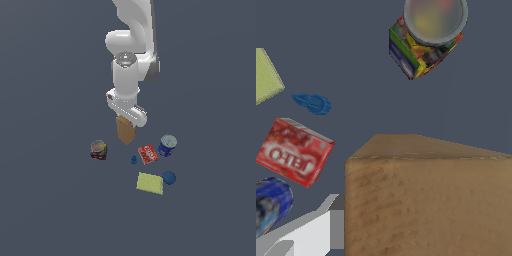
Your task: Pick up a designated object from a clutter of objects.
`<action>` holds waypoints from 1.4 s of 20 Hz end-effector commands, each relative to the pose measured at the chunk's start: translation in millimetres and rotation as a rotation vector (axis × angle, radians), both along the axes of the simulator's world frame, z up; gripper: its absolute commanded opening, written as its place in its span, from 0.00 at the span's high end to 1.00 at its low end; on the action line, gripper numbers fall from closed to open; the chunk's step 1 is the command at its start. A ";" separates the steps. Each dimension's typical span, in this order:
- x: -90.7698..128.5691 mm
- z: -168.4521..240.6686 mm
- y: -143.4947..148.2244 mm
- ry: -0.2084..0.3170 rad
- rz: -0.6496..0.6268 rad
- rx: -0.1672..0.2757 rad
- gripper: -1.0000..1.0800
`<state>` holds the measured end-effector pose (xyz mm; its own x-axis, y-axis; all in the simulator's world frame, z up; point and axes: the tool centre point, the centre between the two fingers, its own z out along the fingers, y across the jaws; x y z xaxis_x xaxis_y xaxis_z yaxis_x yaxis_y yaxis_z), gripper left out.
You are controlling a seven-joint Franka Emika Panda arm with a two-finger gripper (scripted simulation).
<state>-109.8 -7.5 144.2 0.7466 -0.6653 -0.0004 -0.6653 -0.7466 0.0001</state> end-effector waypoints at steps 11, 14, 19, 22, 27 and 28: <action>13.2 40.5 -21.2 -0.002 0.000 0.000 1.00; 19.6 60.2 -32.0 -0.002 0.000 0.001 1.00; 32.8 100.3 -53.6 -0.002 0.000 0.001 1.00; 42.0 126.8 -68.4 -0.001 -0.001 0.001 1.00; 58.0 170.8 -92.4 -0.001 -0.001 0.000 1.00; 61.0 178.9 -96.9 -0.001 -0.001 0.000 1.00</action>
<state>-54.6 -97.1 306.3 0.7456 -0.6664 -0.0065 -0.6664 -0.7456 0.0031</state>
